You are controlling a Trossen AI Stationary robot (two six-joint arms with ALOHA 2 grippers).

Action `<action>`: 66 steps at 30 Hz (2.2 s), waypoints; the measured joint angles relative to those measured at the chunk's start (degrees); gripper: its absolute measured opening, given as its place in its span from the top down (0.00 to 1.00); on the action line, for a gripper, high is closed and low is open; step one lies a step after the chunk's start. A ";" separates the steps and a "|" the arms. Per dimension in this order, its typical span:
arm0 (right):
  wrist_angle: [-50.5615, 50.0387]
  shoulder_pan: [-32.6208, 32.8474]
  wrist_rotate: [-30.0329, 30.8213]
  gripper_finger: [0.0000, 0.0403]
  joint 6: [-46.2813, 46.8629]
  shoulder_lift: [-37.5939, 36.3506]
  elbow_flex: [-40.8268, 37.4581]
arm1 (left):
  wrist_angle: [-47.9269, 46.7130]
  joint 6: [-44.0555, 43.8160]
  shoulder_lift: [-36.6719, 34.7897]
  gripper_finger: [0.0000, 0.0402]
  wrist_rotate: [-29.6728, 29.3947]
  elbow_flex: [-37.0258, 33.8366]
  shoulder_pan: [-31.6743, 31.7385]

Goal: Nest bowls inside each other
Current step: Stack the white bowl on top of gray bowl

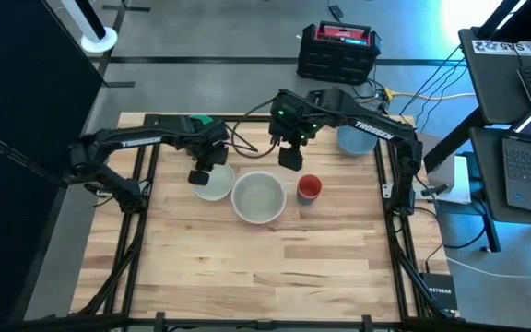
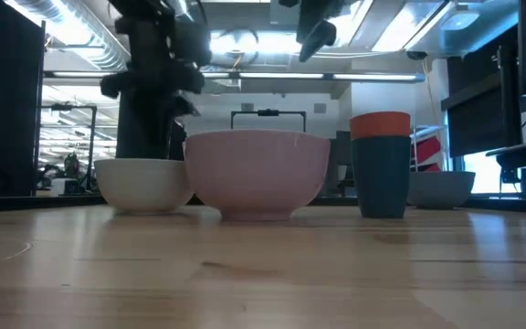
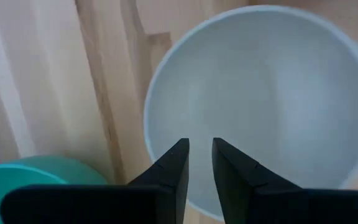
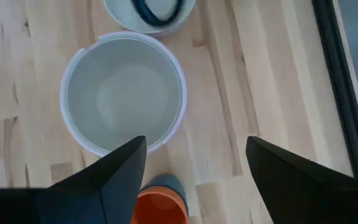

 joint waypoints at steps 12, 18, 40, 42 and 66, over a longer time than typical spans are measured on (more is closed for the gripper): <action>-1.06 -0.04 -0.30 0.35 -2.04 -0.02 -4.07 | 3.83 0.93 2.93 0.87 -0.21 0.02 4.25; -0.38 -0.02 -0.82 0.35 -2.48 -0.01 -5.60 | 4.11 2.37 4.67 0.87 -0.19 0.02 5.30; -2.82 0.25 -0.14 0.40 -1.08 -2.76 -7.32 | 1.36 3.92 9.41 1.00 1.47 1.97 3.46; -3.63 1.23 0.84 0.41 0.96 -4.65 -7.76 | -0.35 3.70 8.59 1.00 1.68 5.43 1.87; -0.84 18.08 10.53 0.45 30.14 -31.98 -36.97 | -6.82 -0.03 24.86 1.00 5.85 44.44 -11.61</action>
